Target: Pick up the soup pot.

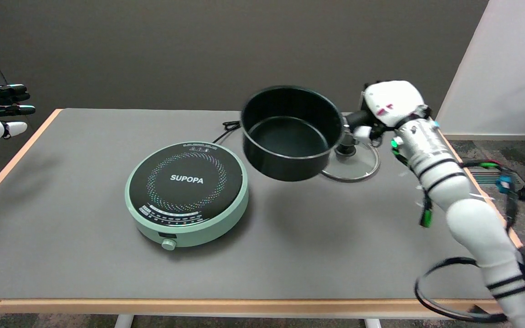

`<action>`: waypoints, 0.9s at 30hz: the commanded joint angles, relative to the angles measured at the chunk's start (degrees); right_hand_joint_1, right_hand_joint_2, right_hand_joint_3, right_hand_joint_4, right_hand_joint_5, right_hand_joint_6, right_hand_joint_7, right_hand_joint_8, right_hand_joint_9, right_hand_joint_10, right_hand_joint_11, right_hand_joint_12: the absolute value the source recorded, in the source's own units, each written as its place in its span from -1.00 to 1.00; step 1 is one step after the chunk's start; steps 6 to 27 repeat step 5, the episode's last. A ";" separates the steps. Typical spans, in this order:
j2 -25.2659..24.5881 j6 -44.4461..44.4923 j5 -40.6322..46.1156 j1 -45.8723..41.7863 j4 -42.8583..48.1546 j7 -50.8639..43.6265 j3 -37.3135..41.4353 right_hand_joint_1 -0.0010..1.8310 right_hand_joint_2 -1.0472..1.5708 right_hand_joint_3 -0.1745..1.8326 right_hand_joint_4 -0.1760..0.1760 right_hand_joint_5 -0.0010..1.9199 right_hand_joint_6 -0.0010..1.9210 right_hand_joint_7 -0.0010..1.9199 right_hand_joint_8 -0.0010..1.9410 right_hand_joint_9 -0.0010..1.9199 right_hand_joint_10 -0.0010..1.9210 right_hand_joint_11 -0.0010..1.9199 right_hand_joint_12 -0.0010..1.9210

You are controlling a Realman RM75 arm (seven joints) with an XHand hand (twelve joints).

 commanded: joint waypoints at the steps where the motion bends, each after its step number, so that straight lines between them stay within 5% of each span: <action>1: 1.12 -0.31 2.96 -15.36 6.85 0.08 11.78 0.05 0.56 0.13 -0.28 0.97 0.97 0.97 0.94 0.97 0.97 0.97 0.97; 27: 0.50 0.07 3.69 -17.07 6.77 0.08 11.35 0.05 0.56 0.14 -0.28 0.97 0.97 0.97 0.95 0.97 0.97 0.97 0.97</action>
